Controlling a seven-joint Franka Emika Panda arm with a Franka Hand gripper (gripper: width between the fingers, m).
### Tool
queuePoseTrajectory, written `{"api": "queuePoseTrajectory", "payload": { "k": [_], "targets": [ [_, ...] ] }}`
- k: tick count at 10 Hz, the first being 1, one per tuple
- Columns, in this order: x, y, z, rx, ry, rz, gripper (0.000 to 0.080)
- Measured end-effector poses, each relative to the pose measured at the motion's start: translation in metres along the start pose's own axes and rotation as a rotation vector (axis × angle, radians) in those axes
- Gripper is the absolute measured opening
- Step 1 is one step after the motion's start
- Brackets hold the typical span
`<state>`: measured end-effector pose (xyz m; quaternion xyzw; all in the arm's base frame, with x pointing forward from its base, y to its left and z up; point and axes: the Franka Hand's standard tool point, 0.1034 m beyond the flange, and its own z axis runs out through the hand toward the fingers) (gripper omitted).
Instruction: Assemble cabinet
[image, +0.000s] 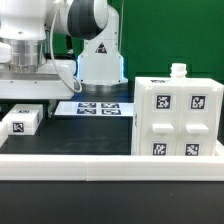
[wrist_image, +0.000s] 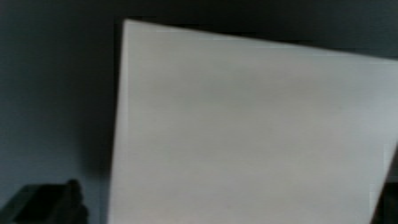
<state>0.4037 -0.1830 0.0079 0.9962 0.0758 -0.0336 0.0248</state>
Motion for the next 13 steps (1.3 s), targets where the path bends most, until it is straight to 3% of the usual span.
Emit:
{"api": "queuePoseTrajectory", "payload": {
  "k": [1, 2, 7, 9, 10, 12, 13],
  "targets": [
    [0.000, 0.000, 0.000, 0.000, 0.000, -0.002, 0.0684],
    [0.000, 0.000, 0.000, 0.000, 0.001, -0.002, 0.0561],
    [0.000, 0.000, -0.001, 0.002, -0.001, -0.003, 0.0561],
    [0.008, -0.008, -0.034, 0.022, 0.028, -0.004, 0.0561],
    [0.011, -0.020, -0.051, 0.032, 0.048, 0.006, 0.0561],
    [0.031, -0.055, -0.092, 0.053, 0.066, 0.072, 0.0561],
    [0.044, -0.077, -0.110, 0.050, 0.067, 0.098, 0.0561]
  ]
}}
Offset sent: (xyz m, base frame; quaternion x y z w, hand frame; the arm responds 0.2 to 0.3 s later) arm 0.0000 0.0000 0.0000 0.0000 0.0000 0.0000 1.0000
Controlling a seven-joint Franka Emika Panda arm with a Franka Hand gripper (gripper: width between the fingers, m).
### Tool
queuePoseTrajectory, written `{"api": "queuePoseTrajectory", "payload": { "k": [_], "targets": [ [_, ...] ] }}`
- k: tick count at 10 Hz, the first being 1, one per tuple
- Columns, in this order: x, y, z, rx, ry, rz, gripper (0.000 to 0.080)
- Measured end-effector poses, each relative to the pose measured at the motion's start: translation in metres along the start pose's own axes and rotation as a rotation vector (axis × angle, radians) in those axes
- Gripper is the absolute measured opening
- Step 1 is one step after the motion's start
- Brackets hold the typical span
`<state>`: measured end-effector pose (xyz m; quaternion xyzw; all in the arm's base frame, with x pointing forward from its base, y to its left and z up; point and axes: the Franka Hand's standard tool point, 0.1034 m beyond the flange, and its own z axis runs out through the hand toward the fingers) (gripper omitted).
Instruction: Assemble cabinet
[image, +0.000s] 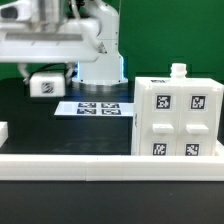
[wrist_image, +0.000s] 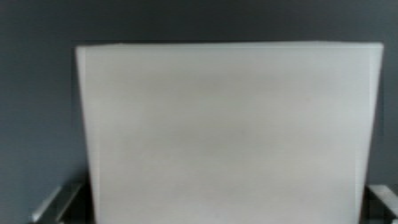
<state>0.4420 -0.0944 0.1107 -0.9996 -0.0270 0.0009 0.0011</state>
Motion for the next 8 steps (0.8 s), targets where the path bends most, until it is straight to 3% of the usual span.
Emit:
{"api": "queuePoseTrajectory", "payload": {
  "k": [3, 4, 8],
  "targets": [
    [0.050, -0.060, -0.037, -0.008, -0.040, 0.142, 0.0563],
    [0.063, -0.068, -0.039, -0.020, -0.044, 0.136, 0.0563],
    [0.060, -0.067, -0.035, -0.018, -0.045, 0.118, 0.0563]
  ]
}}
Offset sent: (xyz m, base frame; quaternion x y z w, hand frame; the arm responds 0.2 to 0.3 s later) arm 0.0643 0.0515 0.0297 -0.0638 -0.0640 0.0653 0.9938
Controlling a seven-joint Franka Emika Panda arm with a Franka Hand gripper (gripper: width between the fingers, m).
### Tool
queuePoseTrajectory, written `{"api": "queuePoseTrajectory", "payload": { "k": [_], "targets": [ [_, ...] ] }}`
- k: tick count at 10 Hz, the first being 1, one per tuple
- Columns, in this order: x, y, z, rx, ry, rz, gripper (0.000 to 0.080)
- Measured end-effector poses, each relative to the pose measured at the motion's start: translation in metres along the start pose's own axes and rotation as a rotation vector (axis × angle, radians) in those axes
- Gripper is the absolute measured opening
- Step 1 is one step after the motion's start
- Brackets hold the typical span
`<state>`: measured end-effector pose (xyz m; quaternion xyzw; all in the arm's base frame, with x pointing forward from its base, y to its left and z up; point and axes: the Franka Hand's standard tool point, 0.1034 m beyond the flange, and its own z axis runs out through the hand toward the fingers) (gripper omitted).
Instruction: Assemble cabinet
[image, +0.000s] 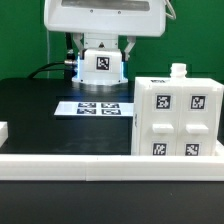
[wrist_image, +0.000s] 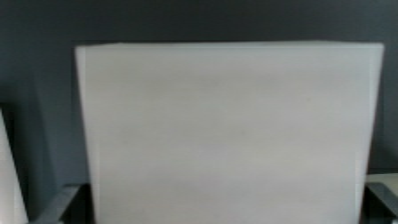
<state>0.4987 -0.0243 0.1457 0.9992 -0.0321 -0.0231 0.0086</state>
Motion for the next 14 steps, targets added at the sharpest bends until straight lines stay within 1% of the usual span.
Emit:
{"api": "queuePoseTrajectory", "payload": {
  "k": [1, 2, 3, 4, 5, 6, 7, 8, 9, 14],
  "targets": [
    [0.000, 0.000, 0.000, 0.000, -0.001, -0.003, 0.0563],
    [-0.001, -0.003, -0.002, -0.005, -0.011, 0.009, 0.0563],
    [0.006, -0.021, -0.012, -0.009, -0.014, 0.016, 0.0563],
    [0.017, -0.042, -0.020, 0.007, -0.004, 0.007, 0.0563],
    [0.025, -0.056, -0.026, 0.017, 0.007, 0.010, 0.0563],
    [0.037, -0.075, -0.033, 0.017, 0.008, 0.008, 0.0563],
    [0.053, -0.093, -0.041, 0.017, 0.017, 0.002, 0.0563],
    [0.065, -0.102, -0.041, 0.017, 0.029, -0.009, 0.0563],
    [0.068, -0.103, -0.038, 0.014, 0.027, -0.011, 0.0563],
    [0.067, -0.103, -0.034, 0.011, 0.021, -0.042, 0.0563]
  ]
}}
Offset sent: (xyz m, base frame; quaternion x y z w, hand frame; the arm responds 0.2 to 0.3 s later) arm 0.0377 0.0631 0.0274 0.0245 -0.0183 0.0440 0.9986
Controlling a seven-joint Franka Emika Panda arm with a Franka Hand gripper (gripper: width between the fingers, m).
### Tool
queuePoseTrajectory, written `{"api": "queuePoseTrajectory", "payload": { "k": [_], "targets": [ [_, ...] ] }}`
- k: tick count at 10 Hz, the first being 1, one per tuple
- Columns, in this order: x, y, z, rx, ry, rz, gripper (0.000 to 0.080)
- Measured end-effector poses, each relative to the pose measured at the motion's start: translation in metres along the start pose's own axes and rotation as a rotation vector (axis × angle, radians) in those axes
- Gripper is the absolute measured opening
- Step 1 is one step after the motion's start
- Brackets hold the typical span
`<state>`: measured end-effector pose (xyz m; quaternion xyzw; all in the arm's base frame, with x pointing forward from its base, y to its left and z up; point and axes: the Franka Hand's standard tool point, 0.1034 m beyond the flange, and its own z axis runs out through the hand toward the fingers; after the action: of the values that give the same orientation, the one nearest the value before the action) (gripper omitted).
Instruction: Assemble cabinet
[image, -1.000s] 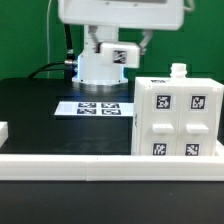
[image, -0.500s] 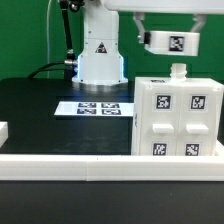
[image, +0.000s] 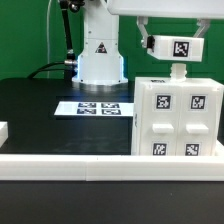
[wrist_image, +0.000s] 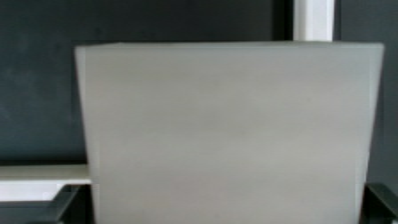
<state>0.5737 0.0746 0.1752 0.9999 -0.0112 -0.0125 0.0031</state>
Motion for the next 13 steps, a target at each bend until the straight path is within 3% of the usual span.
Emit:
{"api": "queuePoseTrajectory", "payload": {
  "k": [3, 8, 13],
  "targets": [
    [0.016, -0.009, 0.004, -0.003, -0.002, -0.012, 0.0563],
    [0.016, -0.005, 0.022, -0.012, -0.026, -0.062, 0.0563],
    [0.018, -0.006, 0.024, -0.014, -0.027, -0.069, 0.0563]
  ]
}}
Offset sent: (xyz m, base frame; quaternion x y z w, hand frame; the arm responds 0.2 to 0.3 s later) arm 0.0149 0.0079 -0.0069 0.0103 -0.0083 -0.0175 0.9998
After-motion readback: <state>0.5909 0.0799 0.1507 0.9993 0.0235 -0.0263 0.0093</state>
